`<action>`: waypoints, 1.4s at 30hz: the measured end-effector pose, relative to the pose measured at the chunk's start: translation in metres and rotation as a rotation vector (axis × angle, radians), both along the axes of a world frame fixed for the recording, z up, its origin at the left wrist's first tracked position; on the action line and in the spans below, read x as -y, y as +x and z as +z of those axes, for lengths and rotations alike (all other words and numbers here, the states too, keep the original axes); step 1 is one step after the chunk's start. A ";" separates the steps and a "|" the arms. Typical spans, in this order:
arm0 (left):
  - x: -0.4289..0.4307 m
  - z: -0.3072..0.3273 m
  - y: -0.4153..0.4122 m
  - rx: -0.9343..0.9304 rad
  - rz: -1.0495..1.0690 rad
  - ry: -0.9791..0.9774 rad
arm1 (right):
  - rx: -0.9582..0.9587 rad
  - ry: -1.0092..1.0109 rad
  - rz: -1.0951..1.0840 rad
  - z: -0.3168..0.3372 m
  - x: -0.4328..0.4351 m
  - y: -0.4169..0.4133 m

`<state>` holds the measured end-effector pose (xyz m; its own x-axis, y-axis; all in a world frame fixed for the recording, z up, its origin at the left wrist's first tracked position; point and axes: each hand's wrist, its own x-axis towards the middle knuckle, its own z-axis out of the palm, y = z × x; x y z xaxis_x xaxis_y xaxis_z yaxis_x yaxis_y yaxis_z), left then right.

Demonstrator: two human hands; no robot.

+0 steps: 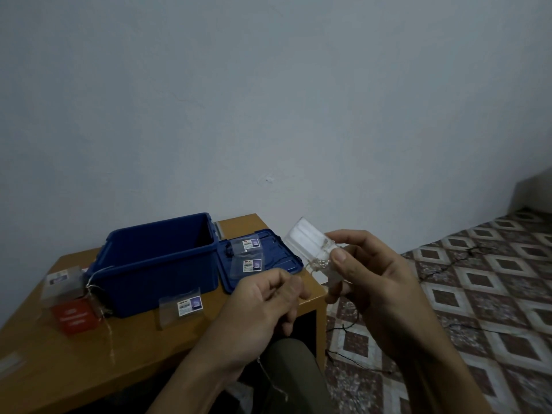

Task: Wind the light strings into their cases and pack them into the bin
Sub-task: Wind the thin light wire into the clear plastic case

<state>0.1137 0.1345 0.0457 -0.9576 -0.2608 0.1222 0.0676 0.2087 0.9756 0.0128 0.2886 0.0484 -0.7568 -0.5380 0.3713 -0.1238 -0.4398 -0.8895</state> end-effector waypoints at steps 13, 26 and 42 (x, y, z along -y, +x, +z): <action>0.012 0.019 -0.006 0.181 -0.120 0.080 | -0.058 0.065 0.445 -0.003 -0.020 -0.012; 0.004 0.059 -0.007 0.098 0.072 -0.234 | -0.489 0.514 -0.076 -0.002 -0.011 -0.005; -0.016 0.028 0.001 -0.011 0.248 -0.043 | -0.500 0.230 -0.376 -0.013 0.015 0.005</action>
